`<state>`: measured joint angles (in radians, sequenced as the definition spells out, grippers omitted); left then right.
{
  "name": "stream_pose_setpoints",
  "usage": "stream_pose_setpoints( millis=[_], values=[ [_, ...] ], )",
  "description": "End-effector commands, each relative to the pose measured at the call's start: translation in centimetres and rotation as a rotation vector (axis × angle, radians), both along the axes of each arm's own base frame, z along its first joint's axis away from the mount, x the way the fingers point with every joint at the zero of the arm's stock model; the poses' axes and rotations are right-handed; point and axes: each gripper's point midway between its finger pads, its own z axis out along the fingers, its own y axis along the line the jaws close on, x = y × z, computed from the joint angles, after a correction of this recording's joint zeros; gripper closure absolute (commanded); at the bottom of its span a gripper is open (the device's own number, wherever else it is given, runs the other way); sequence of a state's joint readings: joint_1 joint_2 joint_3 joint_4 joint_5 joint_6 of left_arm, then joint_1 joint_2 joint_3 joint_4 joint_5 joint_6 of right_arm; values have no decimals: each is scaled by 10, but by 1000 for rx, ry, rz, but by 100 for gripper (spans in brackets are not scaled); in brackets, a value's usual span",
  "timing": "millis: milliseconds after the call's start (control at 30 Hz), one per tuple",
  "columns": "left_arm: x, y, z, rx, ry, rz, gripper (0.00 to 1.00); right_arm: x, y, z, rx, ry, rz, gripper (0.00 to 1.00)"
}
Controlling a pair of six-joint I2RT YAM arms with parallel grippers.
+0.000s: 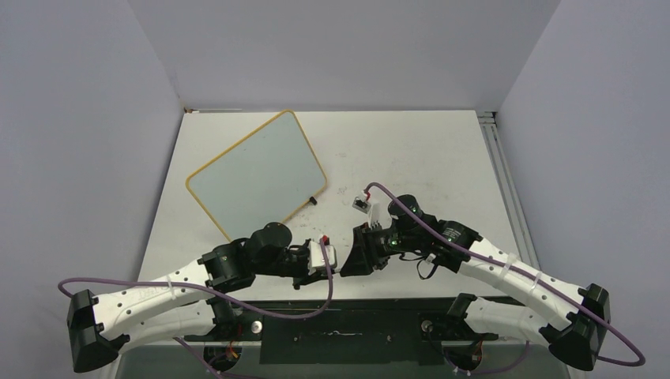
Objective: Write a sentence on the whiteboard
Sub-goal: Open the pen cap from the whiteboard marker.
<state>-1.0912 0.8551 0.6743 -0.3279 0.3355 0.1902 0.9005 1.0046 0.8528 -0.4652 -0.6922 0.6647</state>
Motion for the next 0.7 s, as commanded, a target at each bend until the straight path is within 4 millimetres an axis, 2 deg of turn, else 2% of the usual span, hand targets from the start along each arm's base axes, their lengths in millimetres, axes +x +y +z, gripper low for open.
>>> stream_pose_setpoints(
  millis=[0, 267, 367, 467, 667],
  values=[
    [1, -8, 26, -59, -12, -13, 100, 0, 5, 3, 21, -30, 12, 65],
    [3, -7, 26, -59, -15, -4, 100, 4, 4, -1, -8, -50, -10, 94],
    [5, -6, 26, -59, -24, 10, 100, 7, 1, 2, -21, -84, -19, 95],
    [8, -5, 25, -59, -34, 27, 100, 10, -1, 13, -9, -131, -18, 95],
    [17, 0, 19, -36, -57, 75, 100, 14, -15, 23, -87, -204, 5, 95]
  ],
)
